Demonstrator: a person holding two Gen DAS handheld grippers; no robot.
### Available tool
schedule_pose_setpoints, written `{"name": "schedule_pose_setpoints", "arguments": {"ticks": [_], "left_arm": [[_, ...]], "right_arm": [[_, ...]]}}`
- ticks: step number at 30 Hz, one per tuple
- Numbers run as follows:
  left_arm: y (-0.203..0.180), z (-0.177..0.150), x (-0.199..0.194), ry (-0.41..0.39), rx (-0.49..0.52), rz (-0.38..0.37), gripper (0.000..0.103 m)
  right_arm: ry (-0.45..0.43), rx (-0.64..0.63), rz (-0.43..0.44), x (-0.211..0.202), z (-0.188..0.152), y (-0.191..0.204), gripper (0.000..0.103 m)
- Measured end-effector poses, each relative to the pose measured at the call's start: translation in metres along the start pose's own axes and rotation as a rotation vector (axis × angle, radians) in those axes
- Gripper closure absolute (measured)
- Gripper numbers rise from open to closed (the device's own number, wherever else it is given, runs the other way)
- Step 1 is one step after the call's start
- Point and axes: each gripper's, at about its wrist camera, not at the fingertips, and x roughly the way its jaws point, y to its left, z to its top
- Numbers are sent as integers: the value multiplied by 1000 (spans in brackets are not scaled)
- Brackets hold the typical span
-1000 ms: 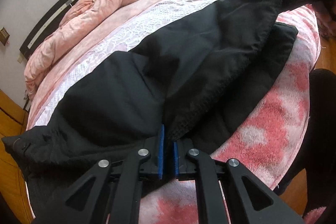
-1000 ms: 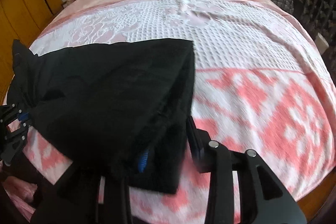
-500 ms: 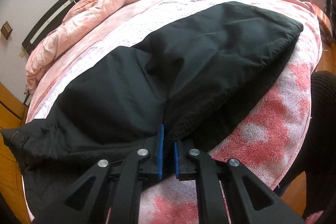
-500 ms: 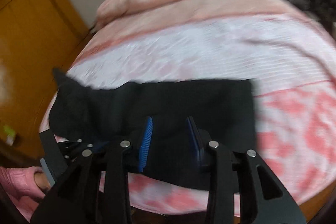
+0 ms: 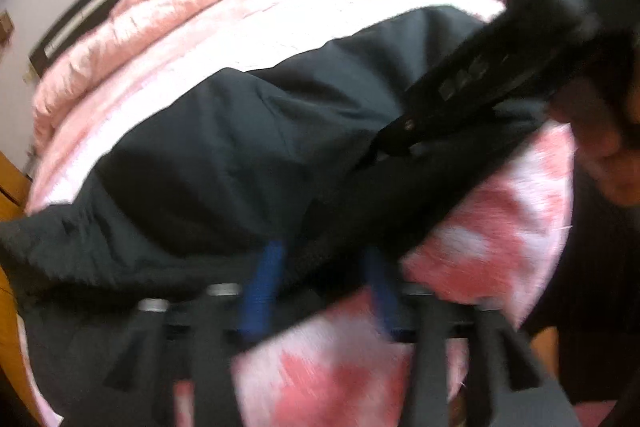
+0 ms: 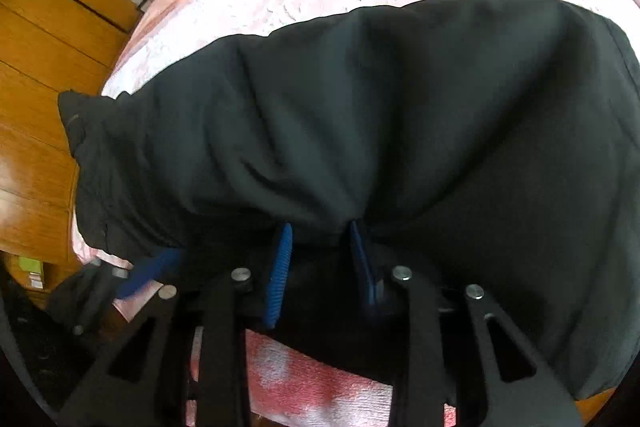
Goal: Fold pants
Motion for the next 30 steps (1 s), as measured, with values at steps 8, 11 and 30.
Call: {"name": "schedule_pose_setpoints", "arguments": {"ticks": [8, 11, 30], "left_arm": [[103, -21, -47, 62, -366, -39, 29], [170, -23, -48, 83, -538, 51, 29], [272, -27, 6, 179, -884, -98, 96]], "right_arm": [[-17, -23, -41, 2, -6, 15, 72], [-24, -23, -42, 1, -12, 12, 72], [-13, -52, -107, 5, -15, 25, 71]]}}
